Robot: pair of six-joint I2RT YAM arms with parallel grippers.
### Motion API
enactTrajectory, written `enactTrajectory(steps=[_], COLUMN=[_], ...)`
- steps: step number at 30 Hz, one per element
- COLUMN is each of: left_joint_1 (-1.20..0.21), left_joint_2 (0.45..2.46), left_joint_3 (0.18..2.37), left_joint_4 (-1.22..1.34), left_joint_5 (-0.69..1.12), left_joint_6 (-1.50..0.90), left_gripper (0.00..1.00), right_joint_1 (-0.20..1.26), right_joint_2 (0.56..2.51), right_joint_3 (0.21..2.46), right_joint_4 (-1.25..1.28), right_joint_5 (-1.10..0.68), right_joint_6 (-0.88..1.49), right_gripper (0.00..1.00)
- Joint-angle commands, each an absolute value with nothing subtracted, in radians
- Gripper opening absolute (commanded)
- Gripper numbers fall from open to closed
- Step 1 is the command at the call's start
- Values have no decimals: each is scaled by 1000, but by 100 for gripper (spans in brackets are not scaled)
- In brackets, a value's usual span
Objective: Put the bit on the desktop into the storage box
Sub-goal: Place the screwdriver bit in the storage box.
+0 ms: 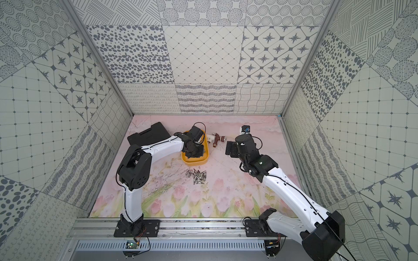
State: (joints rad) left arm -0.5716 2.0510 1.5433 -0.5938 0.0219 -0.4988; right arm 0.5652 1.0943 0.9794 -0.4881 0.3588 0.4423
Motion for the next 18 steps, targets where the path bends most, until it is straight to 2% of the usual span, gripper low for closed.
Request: enactTrajectory(steps=[1, 16, 18], left_joint_1=[-558, -554, -554], left_joint_2=[2087, 2071, 2064], left_joint_3=[1575, 1572, 1569], left_joint_4=[-589, -594, -593], left_joint_5=[19, 11, 5], left_joint_6=[-506, -511, -513], left_gripper=[0, 0, 5], right_joint_1=[561, 558, 558], right_joint_2=[1082, 1088, 1091], right_joint_3=[969, 982, 986], right_joint_4=[-451, -450, -450], right_joint_5=[351, 315, 303], right_joint_6=[458, 434, 424], right_gripper=[97, 97, 97])
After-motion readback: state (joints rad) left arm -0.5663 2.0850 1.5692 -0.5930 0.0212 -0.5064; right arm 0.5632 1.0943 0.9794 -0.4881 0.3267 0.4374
